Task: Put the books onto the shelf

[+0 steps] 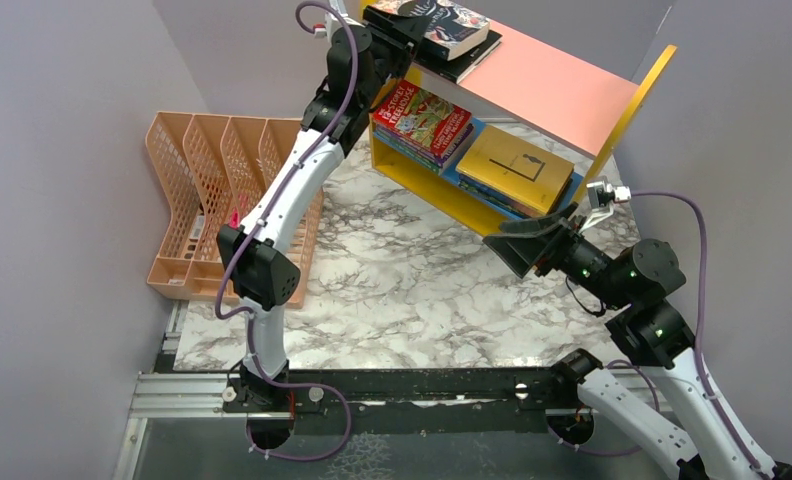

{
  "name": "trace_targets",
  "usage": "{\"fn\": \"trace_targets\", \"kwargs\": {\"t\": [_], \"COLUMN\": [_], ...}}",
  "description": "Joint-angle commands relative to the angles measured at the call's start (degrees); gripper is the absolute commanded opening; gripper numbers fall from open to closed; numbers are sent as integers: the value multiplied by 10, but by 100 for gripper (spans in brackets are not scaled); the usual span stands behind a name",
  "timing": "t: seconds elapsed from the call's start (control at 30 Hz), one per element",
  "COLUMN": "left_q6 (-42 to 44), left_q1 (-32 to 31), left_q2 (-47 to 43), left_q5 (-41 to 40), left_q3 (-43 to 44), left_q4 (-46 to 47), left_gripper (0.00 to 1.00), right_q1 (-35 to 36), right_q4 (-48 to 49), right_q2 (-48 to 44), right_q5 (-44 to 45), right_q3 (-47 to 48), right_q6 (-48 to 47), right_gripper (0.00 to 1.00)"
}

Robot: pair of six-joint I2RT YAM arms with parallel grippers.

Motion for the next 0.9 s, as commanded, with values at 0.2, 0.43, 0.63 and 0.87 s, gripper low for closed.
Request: {"fn": "trace_targets", "kwargs": {"t": [0.2,0.43,0.63,0.87], "left_q6": [127,213,281,372], "left_q1": [29,43,53,53], "left_q2": [31,-22,-69,-126], "left_q5": [45,55,53,85], "left_q3": [121,80,62,5], "left_q4": [-118,-166,-184,-195], "left_gripper": [65,78,86,89], "right_q1": [1,1,1,1], "right_q4": [-12,-18,-30,-54], "right_q2": [-7,-6,-4,-2], "right_q5": [13,22,34,58], "right_q3": [2,8,14,27], "right_q6": [-4,-12,-21,-37], "right_gripper": [75,75,75,75]}}
